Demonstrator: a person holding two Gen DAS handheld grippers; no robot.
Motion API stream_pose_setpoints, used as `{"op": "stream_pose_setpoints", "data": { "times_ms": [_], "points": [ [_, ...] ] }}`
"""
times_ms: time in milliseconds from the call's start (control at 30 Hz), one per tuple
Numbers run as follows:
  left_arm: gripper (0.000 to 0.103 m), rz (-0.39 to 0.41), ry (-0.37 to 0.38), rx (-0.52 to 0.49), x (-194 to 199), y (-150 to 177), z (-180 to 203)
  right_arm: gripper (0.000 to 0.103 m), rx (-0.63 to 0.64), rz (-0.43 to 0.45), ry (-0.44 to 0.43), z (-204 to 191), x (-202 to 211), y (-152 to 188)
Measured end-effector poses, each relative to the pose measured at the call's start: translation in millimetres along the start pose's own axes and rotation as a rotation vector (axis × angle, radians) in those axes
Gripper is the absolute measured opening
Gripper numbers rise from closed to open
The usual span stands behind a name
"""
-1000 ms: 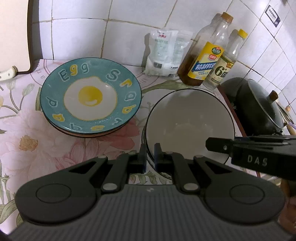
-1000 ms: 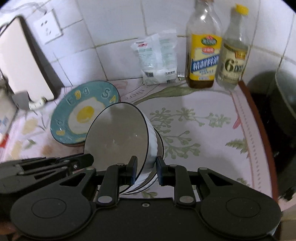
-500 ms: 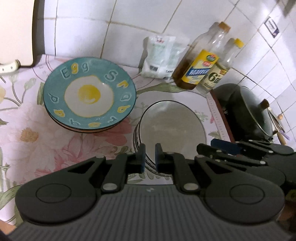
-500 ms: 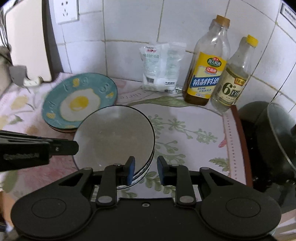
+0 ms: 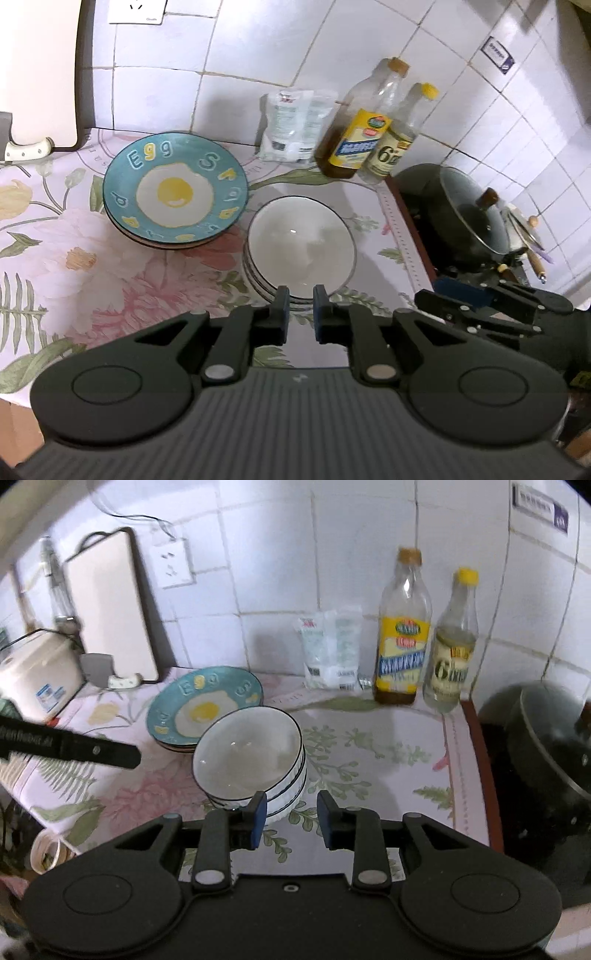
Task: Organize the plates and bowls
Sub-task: 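Lower the third bowl into the nested bowls and open both grippers, then close both grippers on the rim of the three-bowl stack and lift it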
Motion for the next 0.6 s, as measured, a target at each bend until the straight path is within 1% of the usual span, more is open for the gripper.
{"op": "stream_pose_setpoints", "data": {
  "times_ms": [67,133,200,267,300,367,500,567,600],
  "points": [
    [0.013,0.005,0.005,0.001,1,5,4,0.036,0.055,0.031,-0.013,1,11,6],
    [0.013,0.007,0.014,0.015,1,10,5,0.039,0.078,0.051,-0.048,4,18,12],
    [0.013,0.004,0.014,0.054,-3,15,2,0.045,0.108,0.078,-0.076,5,24,18],
    [0.013,0.016,0.036,0.089,-6,19,1,0.050,0.149,0.113,-0.092,4,27,23],
    [0.013,0.025,0.045,0.098,-8,21,1,0.052,0.170,0.127,-0.098,3,27,26],
    [0.013,0.047,0.061,0.103,-13,27,2,0.060,0.193,0.154,-0.114,1,28,31],
    [0.017,0.096,0.105,0.096,-25,38,5,0.064,0.222,0.172,-0.178,-4,17,45],
    [0.019,0.132,0.109,0.083,-30,42,6,0.067,0.214,0.184,-0.194,-4,6,53],
    [0.022,0.150,0.110,0.077,-32,42,6,0.068,0.204,0.186,-0.196,-3,0,56]
  ]
}}
Point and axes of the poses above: each gripper's, at about its wrist camera, not at the fingertips, and x roughly against the way its jaws point, z to its right, y to its underside, the point moved 6 cm from there along -x, roughly the way its jaws point, and after that the axes turned 4 degrees about -y, right-handed, at the moved point
